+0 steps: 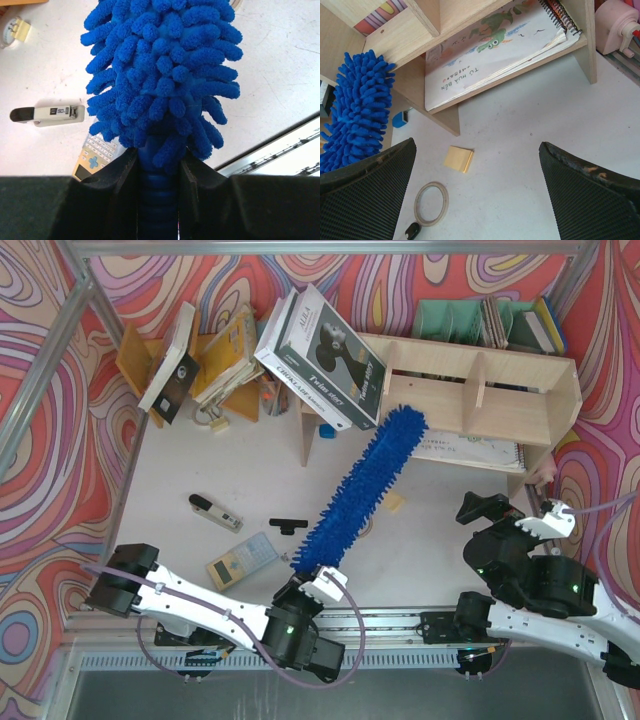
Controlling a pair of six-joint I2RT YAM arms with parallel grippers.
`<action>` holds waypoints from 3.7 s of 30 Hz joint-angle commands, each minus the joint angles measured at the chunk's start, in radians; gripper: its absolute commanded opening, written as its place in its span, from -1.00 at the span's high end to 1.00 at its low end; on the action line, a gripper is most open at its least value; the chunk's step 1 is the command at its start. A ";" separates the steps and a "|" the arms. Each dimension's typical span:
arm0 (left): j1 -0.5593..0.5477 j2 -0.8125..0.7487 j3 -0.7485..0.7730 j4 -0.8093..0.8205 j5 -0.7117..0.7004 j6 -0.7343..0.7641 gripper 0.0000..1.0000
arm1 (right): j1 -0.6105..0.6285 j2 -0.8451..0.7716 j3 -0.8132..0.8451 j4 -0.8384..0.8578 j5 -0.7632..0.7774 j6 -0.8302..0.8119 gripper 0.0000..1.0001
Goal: Dust the bookshelf with a duster
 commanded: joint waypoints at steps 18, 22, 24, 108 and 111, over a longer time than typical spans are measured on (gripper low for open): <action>0.003 0.074 -0.083 0.145 0.208 0.010 1.00 | 0.009 -0.009 0.002 -0.031 0.031 0.020 -0.97; -0.007 0.083 -0.084 0.142 0.216 -0.003 1.00 | 0.009 -0.009 0.002 -0.031 0.031 0.021 -0.97; -0.012 0.083 -0.088 0.136 0.224 -0.015 1.00 | 0.010 -0.011 0.002 -0.031 0.030 0.021 -0.97; 0.604 -0.337 -0.229 0.554 0.280 0.420 1.00 | 0.010 -0.042 0.104 0.075 0.070 -0.234 -0.97; 0.607 -0.326 -0.285 0.595 0.319 0.390 1.00 | 0.010 -0.042 0.103 0.074 0.069 -0.233 -0.97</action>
